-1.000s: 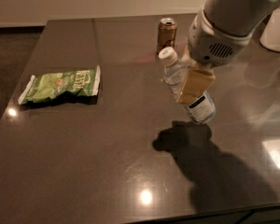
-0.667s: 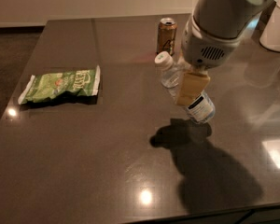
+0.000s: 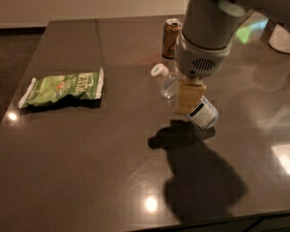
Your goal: Knock blue plastic bottle over
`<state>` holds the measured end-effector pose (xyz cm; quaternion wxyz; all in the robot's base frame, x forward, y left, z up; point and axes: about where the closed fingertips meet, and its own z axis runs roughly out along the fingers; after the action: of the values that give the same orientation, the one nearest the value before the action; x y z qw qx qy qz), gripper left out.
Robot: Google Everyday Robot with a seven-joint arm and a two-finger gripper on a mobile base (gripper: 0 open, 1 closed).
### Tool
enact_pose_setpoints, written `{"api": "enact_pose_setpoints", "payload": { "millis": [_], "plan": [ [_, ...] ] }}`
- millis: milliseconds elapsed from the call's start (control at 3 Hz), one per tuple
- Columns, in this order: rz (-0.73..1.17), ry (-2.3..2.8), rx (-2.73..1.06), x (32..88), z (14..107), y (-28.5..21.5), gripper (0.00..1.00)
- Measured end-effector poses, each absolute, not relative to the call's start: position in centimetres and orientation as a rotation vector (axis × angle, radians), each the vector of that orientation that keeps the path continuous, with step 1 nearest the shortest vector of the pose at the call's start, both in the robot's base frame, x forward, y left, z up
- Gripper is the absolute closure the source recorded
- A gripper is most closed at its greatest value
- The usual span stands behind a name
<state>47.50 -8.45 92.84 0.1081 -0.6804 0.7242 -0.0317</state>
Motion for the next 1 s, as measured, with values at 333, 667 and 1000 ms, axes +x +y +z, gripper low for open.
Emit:
{"api": "enact_pose_setpoints", "payload": {
  "millis": [333, 667, 1000],
  "plan": [
    [-0.101, 2.134, -2.028, 47.3, 92.1, -8.0, 0.14],
    [-0.081, 2.138, -2.053, 46.7, 91.1, -7.5, 0.00],
    [0.023, 2.143, -2.061, 45.6, 89.7, -6.8, 0.00]
  ]
}}
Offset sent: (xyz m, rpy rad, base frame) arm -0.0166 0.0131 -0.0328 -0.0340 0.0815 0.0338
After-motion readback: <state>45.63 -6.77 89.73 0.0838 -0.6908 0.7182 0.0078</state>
